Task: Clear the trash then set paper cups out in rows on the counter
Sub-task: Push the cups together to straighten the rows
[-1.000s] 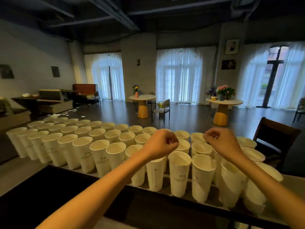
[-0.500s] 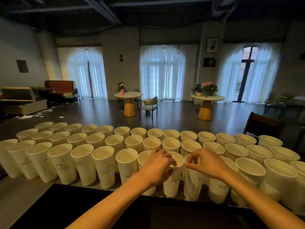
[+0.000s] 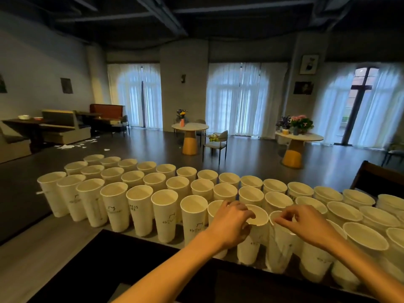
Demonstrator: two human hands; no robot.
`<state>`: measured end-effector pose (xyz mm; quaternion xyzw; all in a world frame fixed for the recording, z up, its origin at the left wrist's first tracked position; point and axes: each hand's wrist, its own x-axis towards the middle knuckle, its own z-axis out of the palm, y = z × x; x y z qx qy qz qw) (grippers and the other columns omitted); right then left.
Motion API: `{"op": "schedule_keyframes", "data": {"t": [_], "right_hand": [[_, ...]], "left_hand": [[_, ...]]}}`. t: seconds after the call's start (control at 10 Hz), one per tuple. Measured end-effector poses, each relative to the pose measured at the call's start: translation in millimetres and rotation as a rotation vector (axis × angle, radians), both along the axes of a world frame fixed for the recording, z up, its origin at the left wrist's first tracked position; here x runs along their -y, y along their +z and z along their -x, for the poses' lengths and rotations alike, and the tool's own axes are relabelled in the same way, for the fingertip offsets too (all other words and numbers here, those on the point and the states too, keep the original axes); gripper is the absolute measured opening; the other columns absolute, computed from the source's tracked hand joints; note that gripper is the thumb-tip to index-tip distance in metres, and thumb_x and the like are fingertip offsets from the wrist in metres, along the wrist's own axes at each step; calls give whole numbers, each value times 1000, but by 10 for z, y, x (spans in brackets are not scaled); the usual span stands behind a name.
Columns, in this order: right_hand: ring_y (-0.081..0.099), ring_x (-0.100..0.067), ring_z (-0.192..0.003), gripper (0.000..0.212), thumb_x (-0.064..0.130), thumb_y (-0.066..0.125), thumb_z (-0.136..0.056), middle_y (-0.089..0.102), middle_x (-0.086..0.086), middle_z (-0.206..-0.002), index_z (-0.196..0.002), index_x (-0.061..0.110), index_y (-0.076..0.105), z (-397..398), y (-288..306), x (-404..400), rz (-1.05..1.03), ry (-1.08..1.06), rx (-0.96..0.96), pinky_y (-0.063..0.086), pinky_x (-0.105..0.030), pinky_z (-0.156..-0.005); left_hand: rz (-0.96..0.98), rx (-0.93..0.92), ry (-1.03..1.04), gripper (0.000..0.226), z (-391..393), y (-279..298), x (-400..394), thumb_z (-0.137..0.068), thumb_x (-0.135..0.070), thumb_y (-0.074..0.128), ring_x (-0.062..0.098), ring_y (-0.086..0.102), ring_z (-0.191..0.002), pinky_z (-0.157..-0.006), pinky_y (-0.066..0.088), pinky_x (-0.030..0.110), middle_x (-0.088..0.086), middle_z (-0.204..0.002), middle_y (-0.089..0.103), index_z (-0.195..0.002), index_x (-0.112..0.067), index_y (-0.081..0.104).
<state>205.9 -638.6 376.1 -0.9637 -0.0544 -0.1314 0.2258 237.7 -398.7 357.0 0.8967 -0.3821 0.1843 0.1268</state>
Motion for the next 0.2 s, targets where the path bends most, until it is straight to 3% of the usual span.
{"op": "schedule_keyframes", "data": {"t": [0.1,0.2], "right_hand": [[62,-3,-70,16,48,71,-85,68,17,-74,-77,35,74,45,21,-85,-22,-33,57,48,-22,-61],[62,-3,-69,11,41,73,-85,68,16,-73,-77,34,74,86,3,-211,-93,-35,124,43,-20,-59]], "left_hand": [[118,-1,-72,31,74,58,-140,-92,-17,67,24,60,-114,-98,46,41,5,-123,70,-122,-16,70],[255,-93,-113,21,88,72,-313,-93,-18,64,13,62,-103,-90,55,38,-2,-112,70,-113,-20,72]]}}
